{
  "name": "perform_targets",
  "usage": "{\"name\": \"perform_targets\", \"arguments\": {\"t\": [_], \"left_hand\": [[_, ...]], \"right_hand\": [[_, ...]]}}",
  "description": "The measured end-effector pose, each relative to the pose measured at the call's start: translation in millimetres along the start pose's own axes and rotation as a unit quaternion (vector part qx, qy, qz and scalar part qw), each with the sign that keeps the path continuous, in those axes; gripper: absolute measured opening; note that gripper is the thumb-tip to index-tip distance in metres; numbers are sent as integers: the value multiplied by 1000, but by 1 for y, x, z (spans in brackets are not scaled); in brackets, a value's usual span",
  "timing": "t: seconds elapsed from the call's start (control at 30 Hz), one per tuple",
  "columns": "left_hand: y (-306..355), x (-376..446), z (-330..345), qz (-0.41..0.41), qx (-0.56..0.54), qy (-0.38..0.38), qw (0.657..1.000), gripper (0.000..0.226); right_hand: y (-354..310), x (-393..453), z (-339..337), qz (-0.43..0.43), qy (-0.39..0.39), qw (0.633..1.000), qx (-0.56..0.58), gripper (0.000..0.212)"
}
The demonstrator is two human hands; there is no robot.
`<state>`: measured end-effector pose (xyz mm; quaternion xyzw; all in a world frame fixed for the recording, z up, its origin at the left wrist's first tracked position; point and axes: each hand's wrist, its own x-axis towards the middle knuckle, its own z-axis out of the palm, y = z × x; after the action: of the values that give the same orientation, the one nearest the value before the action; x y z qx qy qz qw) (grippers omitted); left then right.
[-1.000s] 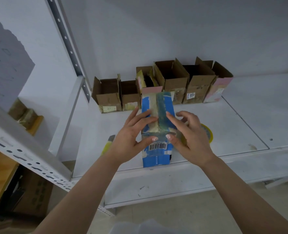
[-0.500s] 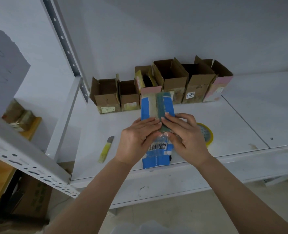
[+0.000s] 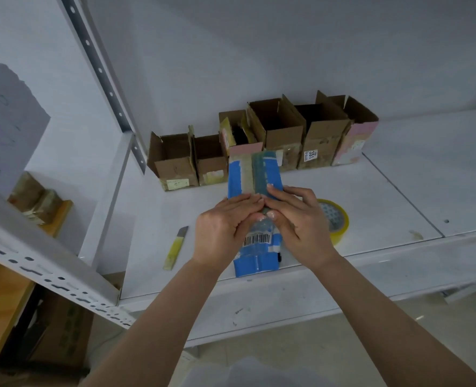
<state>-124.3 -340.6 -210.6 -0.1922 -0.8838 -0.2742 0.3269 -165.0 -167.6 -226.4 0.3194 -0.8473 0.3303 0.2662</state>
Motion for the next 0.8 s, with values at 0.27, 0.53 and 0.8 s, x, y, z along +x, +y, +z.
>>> {"name": "perform_targets", "arguments": {"t": [0.27, 0.53, 0.8], "left_hand": [[28, 40, -16, -75, 54, -33, 995, 47], [26, 38, 30, -219, 263, -230, 911, 90], [27, 51, -20, -244, 182, -39, 952, 71]], "right_hand": [[10, -7, -28, 175, 39, 972, 154, 51], [25, -40, -34, 259, 9, 948, 186, 40], [52, -57, -63, 308, -29, 934, 180, 27]]}}
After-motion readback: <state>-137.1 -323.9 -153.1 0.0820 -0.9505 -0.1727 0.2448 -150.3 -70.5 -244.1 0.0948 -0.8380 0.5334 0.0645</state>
